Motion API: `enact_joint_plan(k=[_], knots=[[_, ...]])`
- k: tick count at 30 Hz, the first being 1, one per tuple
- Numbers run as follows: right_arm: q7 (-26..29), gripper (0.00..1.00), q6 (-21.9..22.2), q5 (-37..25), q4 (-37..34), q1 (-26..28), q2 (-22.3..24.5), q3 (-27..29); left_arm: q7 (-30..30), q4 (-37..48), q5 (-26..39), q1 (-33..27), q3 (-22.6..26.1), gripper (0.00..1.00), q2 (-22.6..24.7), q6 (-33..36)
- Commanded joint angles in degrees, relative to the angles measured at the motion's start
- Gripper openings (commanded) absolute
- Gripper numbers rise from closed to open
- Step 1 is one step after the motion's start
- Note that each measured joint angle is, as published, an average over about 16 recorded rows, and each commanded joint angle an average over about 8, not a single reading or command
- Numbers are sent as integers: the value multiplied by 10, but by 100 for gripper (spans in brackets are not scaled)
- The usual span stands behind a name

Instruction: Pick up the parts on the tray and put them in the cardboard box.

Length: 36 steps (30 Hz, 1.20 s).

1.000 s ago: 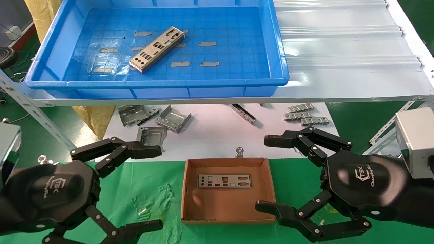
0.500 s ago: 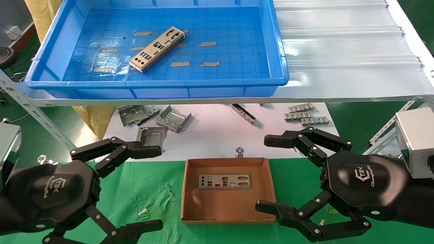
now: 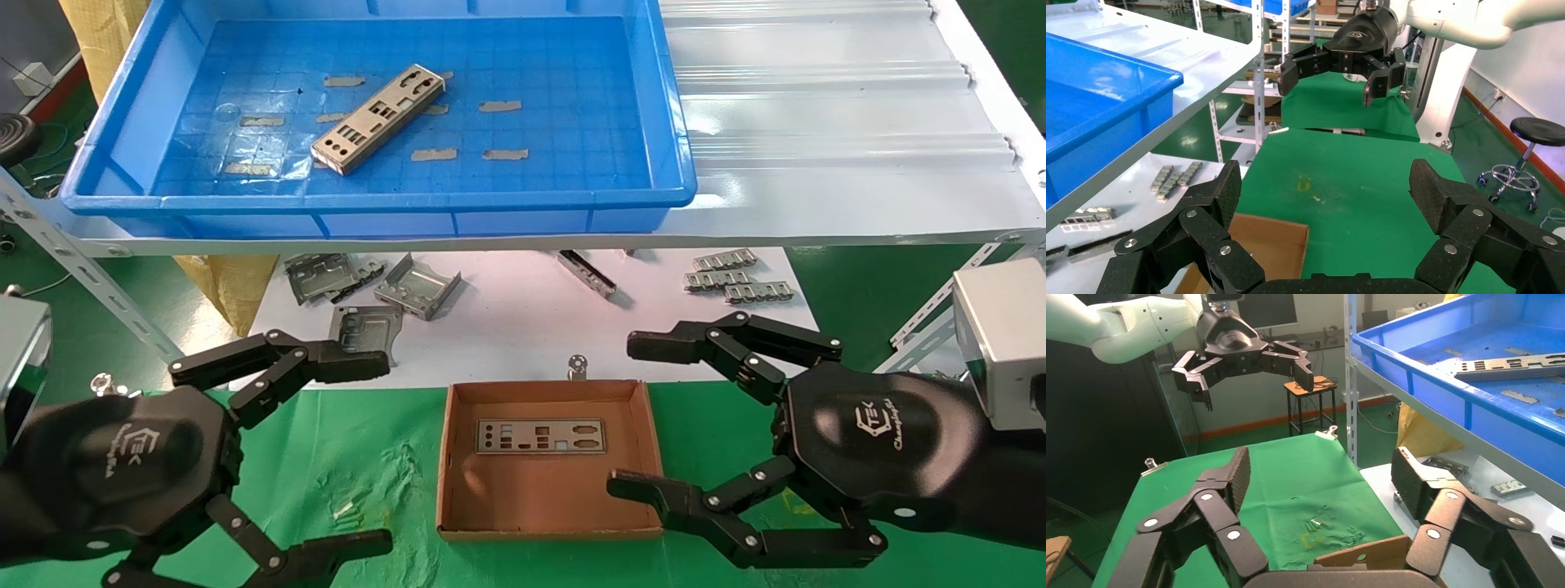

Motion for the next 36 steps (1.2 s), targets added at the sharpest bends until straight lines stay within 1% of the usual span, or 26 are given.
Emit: enact_joint_plan(k=[1, 31, 36], knots=[[0, 0, 0, 0, 0, 0, 0, 0, 0, 0, 0, 0, 0, 100, 0, 0], [0, 0, 0, 0, 0, 0, 0, 0, 0, 0, 0, 0, 0, 100, 0, 0], [0, 0, 0, 0, 0, 0, 0, 0, -4, 2, 5, -16, 1, 100, 4, -3]])
